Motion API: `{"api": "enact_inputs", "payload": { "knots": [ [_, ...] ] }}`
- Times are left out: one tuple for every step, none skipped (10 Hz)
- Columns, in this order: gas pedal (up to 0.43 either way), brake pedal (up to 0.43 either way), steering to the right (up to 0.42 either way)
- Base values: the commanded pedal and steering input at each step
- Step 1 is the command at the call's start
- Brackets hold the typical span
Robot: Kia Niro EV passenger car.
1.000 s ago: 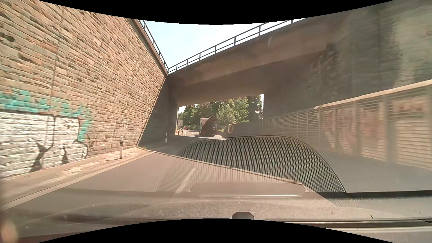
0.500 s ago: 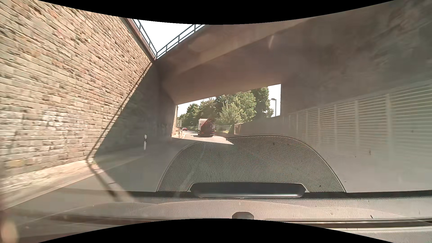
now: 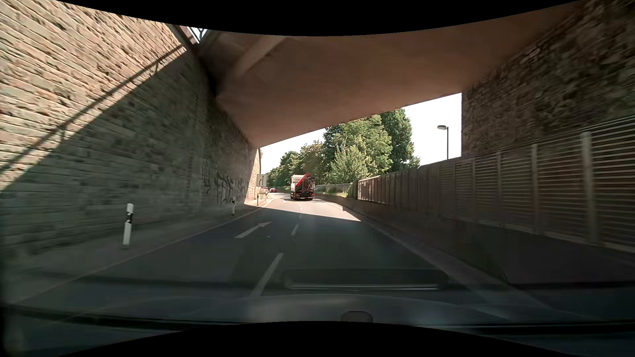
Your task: Follow the waypoints while adhering to traffic rules and regulations
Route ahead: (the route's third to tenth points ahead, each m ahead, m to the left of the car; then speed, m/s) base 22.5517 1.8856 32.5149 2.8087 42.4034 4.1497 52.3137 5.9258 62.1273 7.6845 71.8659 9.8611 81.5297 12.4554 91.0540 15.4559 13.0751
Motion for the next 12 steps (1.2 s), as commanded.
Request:
{"api": "enact_inputs", "payload": {
  "knots": [
    [0.067, 0.018, -0.025],
    [0.067, 0.018, -0.024],
    [0.059, 0.018, -0.024],
    [0.059, 0.012, -0.024],
    [0.059, 0.018, -0.024],
    [0.059, 0.018, -0.024],
    [0.059, 0.018, -0.024],
    [0.059, 0.018, -0.023],
    [0.059, 0.018, -0.023],
    [0.059, 0.018, -0.021],
    [0.028, 0.018, -0.021],
    [0.02, 0.018, -0.02]
  ]
}}
